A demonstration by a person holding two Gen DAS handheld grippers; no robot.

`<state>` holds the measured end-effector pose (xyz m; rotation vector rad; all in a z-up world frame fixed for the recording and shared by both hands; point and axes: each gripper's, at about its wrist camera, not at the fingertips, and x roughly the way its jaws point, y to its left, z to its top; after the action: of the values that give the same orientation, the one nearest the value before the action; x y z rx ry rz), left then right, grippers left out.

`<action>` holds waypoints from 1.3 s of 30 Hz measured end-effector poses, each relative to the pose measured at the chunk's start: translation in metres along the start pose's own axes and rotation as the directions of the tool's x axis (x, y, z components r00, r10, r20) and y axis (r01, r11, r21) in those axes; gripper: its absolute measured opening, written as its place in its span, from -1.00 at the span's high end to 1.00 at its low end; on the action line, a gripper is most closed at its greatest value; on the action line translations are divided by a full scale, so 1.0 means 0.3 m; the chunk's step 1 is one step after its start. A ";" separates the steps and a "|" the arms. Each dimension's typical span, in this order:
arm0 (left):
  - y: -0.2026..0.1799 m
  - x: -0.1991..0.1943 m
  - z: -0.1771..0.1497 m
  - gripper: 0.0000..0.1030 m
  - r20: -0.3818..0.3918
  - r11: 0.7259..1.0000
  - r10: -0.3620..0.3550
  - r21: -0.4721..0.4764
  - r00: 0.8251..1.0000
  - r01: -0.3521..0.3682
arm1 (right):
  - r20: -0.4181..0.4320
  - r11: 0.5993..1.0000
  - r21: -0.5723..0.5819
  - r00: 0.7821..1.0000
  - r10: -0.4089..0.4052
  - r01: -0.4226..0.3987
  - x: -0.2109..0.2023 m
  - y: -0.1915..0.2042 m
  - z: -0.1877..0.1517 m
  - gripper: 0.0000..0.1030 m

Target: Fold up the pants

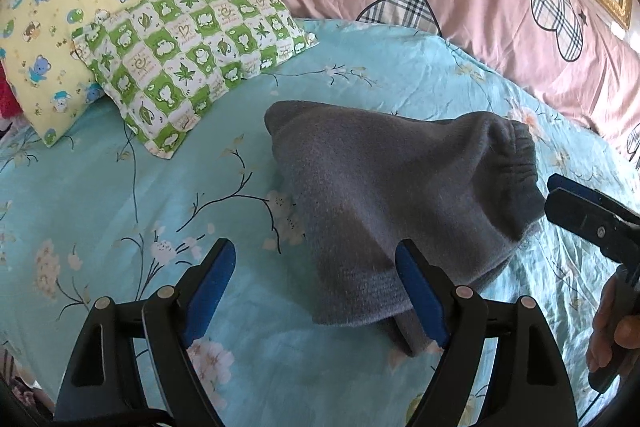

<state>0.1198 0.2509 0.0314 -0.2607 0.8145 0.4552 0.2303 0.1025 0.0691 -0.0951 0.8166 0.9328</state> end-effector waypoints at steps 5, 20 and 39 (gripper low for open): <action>-0.003 -0.027 -0.021 -0.61 0.006 1.000 0.017 0.009 1.000 -0.017 | -0.010 0.998 -0.059 1.000 -0.016 0.015 -0.011 0.048 -0.021 -0.84; -0.006 -0.079 -0.106 -0.64 0.002 0.996 0.082 0.047 0.997 -0.082 | -0.039 0.992 -0.122 0.998 -0.048 0.043 -0.022 0.103 -0.087 -0.89; 0.003 -0.055 -0.148 -0.69 -0.028 0.994 0.093 0.062 0.995 -0.092 | -0.080 0.981 -0.185 0.993 -0.081 0.065 -0.003 0.124 -0.127 -0.91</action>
<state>0.0811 0.2295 0.0143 -0.1741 0.8719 0.5133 0.1803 0.1093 0.0526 -0.3249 0.8020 0.9372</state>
